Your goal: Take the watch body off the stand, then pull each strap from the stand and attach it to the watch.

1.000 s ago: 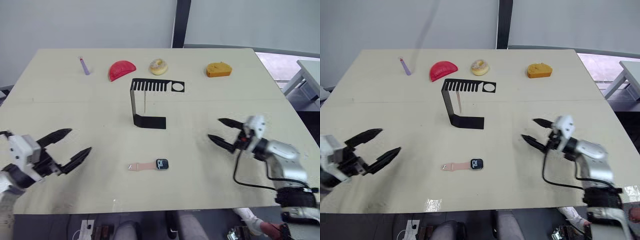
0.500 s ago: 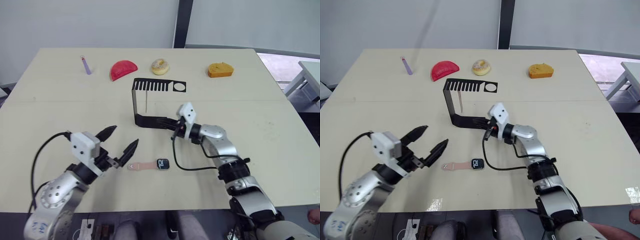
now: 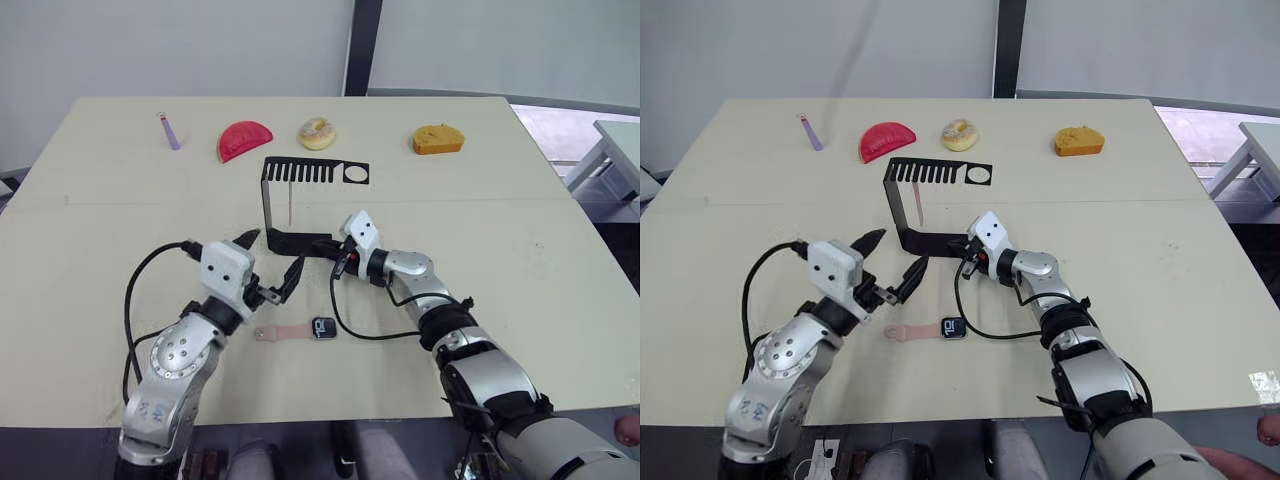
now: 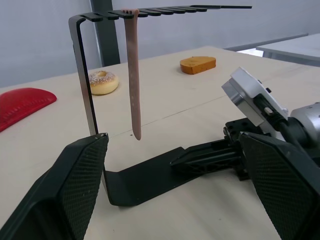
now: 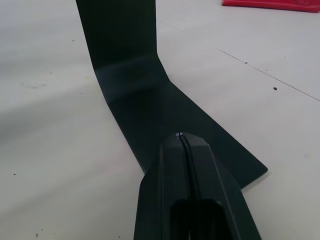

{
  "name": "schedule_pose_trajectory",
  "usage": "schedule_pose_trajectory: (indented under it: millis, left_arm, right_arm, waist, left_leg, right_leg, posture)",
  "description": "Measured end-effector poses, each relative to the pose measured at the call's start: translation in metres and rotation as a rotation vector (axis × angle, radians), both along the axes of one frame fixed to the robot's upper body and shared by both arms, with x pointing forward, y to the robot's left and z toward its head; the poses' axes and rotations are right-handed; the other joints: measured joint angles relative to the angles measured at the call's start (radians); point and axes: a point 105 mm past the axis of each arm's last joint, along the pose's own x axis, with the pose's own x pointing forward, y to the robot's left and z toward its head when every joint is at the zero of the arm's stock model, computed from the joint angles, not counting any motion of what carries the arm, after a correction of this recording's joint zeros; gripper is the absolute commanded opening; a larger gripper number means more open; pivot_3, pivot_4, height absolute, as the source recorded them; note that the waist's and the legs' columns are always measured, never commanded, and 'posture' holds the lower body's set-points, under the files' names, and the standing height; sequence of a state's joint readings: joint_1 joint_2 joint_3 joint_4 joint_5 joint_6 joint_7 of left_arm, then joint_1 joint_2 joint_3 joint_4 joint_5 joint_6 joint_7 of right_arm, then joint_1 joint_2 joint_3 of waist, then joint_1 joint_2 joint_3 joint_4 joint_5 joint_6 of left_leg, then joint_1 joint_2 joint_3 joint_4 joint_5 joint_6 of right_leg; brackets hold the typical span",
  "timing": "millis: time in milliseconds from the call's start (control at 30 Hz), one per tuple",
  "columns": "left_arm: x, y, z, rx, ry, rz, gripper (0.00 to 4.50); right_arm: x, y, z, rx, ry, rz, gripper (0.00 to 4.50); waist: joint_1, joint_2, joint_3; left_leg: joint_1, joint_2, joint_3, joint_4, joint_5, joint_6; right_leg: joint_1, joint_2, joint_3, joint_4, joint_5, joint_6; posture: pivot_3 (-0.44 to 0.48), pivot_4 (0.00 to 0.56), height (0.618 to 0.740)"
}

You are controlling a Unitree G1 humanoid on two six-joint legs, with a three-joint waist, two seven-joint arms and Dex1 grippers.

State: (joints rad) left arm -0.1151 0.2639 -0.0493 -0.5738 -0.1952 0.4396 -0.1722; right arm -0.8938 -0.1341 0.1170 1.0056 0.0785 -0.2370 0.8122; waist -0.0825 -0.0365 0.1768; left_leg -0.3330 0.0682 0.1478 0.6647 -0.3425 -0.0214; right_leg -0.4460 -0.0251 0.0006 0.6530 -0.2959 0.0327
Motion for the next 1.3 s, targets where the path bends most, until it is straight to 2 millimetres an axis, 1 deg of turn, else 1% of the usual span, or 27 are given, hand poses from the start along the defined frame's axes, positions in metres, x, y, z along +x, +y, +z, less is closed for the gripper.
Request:
schedule_pose_trajectory:
  millis: [167, 233, 300, 500, 633, 833, 967, 1033, 1100, 1200, 1233, 1267, 1300]
  left_arm:
    - [0.015, -0.006, -0.001, 0.016, -0.003, 0.032, 4.50]
    - [0.019, -0.009, -0.003, 0.013, 0.002, 0.041, 4.00]
    - [0.024, -0.013, -0.005, 0.016, 0.001, 0.040, 3.26]
    - [0.037, -0.024, -0.005, 0.012, -0.011, 0.041, 3.26]
    - [0.048, -0.028, -0.004, 0.036, -0.026, 0.078, 3.26]
    - [0.060, -0.030, -0.001, 0.034, -0.035, 0.095, 3.26]
    - [0.074, -0.029, 0.004, 0.023, -0.044, 0.110, 3.26]
    - [0.076, -0.029, 0.007, 0.017, -0.054, 0.111, 3.26]
    - [0.077, -0.029, 0.004, 0.014, -0.050, 0.113, 3.26]
    - [0.077, -0.030, 0.004, 0.007, -0.053, 0.110, 2.47]
    - [0.077, -0.031, 0.005, 0.005, -0.057, 0.109, 1.93]
    - [0.077, -0.031, 0.005, 0.003, -0.062, 0.109, 1.53]
    - [0.077, -0.031, 0.006, -0.003, -0.065, 0.110, 0.94]
  right_arm:
    - [0.000, 0.000, 0.000, 0.008, 0.004, -0.001, 0.06]
    - [0.000, 0.001, -0.001, 0.008, 0.005, 0.001, 0.00]
    - [0.000, 0.001, 0.000, 0.009, 0.006, 0.003, 0.00]
    - [-0.001, 0.002, -0.001, 0.009, 0.010, 0.009, 0.00]
    - [-0.002, 0.004, -0.002, 0.009, 0.020, 0.015, 0.00]
    - [-0.003, 0.007, -0.001, 0.009, 0.021, 0.024, 0.00]
    - [-0.004, 0.010, -0.001, 0.010, 0.020, 0.031, 0.00]
    - [-0.004, 0.011, -0.001, 0.010, 0.021, 0.031, 0.00]
    - [-0.004, 0.011, -0.001, 0.009, 0.024, 0.031, 0.00]
    - [-0.004, 0.011, -0.002, 0.009, 0.029, 0.030, 0.00]
    - [-0.004, 0.010, -0.002, 0.009, 0.030, 0.030, 0.00]
    - [-0.004, 0.010, -0.002, 0.009, 0.030, 0.030, 0.00]
    - [-0.004, 0.010, -0.002, 0.009, 0.030, 0.030, 0.00]
  waist:
    - [0.000, 0.000, 0.000]
    - [0.000, 0.000, 0.000]
    - [0.000, 0.000, 0.000]
    - [0.000, 0.000, 0.000]
    - [-0.001, 0.000, 0.000]
    - [-0.001, 0.000, 0.000]
    - [-0.001, 0.000, 0.000]
    - [-0.001, 0.000, 0.000]
    - [-0.001, 0.000, 0.000]
    - [0.000, 0.000, 0.000]
    - [0.000, 0.000, 0.000]
    - [0.000, 0.000, 0.000]
    - [0.000, 0.000, 0.000]
  left_leg:
    - [0.000, 0.000, 0.000, 0.000, 0.000, 0.000]
    - [0.000, 0.000, 0.000, 0.000, 0.000, 0.000]
    - [0.000, 0.000, 0.000, 0.000, 0.000, 0.000]
    - [0.000, 0.000, 0.000, 0.000, 0.000, 0.000]
    - [0.000, 0.000, 0.000, 0.000, 0.000, 0.000]
    - [0.001, 0.000, 0.000, 0.000, 0.000, -0.001]
    - [0.001, 0.000, 0.000, 0.000, 0.000, -0.001]
    - [0.001, 0.001, 0.000, 0.000, 0.000, -0.001]
    - [0.001, 0.001, 0.000, 0.000, 0.000, -0.001]
    - [0.001, 0.001, 0.000, 0.000, 0.000, -0.001]
    - [0.001, 0.001, 0.000, 0.000, 0.000, -0.001]
    - [0.001, 0.001, 0.000, 0.000, 0.000, -0.001]
    - [0.001, 0.001, 0.000, 0.000, 0.000, -0.001]
  right_leg:
    - [0.000, 0.000, 0.000, 0.000, 0.000, 0.000]
    - [0.000, 0.000, 0.000, 0.000, 0.000, 0.000]
    - [0.000, 0.000, 0.000, 0.000, 0.000, 0.000]
    - [0.000, 0.000, 0.000, 0.000, 0.000, 0.000]
    - [0.000, 0.000, 0.000, 0.001, 0.000, 0.000]
    - [0.000, 0.000, 0.000, 0.001, 0.000, 0.000]
    - [0.000, 0.000, -0.001, 0.001, 0.000, 0.000]
    - [0.000, 0.000, -0.001, 0.001, 0.000, 0.000]
    - [0.000, 0.000, -0.001, 0.001, 0.000, 0.000]
    - [0.000, 0.000, -0.001, 0.001, 0.000, 0.000]
    - [0.000, 0.000, -0.001, 0.001, 0.000, 0.000]
    - [0.000, 0.000, -0.001, 0.001, 0.000, 0.000]
    - [0.000, 0.000, -0.001, 0.001, 0.000, 0.000]
  posture:
    - [0.000, 0.150, 0.740]
    - [0.000, 0.150, 0.740]
    - [0.000, 0.150, 0.740]
    - [0.000, 0.150, 0.740]
    - [0.000, 0.150, 0.740]
    - [0.000, 0.150, 0.740]
    - [0.000, 0.150, 0.740]
    - [0.000, 0.150, 0.740]
    - [0.000, 0.150, 0.740]
    - [0.000, 0.150, 0.740]
    - [0.000, 0.150, 0.740]
    - [0.000, 0.150, 0.740]
    - [0.000, 0.150, 0.740]
